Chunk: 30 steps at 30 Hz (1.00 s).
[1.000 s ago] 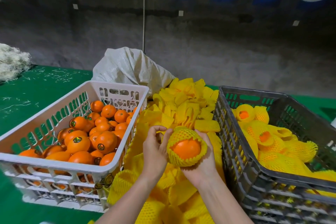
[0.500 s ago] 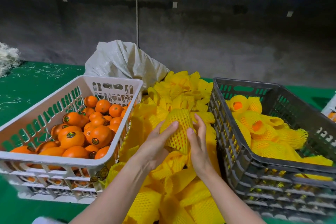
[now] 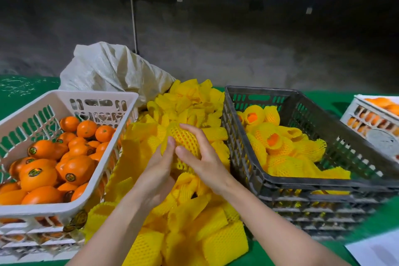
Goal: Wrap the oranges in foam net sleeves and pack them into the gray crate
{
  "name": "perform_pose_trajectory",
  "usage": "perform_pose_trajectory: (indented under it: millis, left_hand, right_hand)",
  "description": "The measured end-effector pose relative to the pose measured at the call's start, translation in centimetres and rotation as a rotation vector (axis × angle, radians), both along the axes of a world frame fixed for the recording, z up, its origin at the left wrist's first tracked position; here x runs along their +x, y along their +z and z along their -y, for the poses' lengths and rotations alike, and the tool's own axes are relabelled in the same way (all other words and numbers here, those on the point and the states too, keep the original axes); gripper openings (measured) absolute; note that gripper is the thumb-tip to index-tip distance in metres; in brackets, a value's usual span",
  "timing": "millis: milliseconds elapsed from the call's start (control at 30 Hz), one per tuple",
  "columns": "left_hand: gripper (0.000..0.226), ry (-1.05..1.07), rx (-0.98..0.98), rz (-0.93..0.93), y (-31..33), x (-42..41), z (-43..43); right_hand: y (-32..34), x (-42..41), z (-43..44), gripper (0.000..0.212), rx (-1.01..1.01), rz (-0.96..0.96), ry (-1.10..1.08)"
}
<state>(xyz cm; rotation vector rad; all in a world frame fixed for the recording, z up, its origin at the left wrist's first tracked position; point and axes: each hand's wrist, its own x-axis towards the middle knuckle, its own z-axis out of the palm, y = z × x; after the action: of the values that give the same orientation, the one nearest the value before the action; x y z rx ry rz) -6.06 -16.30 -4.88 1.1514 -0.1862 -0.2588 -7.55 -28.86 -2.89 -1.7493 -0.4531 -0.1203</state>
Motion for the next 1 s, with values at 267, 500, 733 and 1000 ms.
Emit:
perform_pose_trajectory:
  millis: [267,500,733,1000]
  left_hand:
    - [0.054,0.215,0.250,0.196,2.3,0.5,7.5]
    - [0.020,0.083,0.914,0.772,2.2,5.1,18.0]
    - [0.028,-0.137,1.290,0.826,1.3,6.7,20.0]
    - [0.024,-0.111,1.184,0.816,1.4,6.3,19.6]
  right_hand:
    - [4.2,1.9,8.6,0.052,-0.159,0.298,-0.159]
    - [3.8,10.9,22.8,0.057,-0.232,-0.056,-0.790]
    - [-1.2,17.3,31.7,0.057,-0.590,-0.342,-1.008]
    - [-4.3,18.2,32.3,0.083,-0.962,-0.391,-0.830]
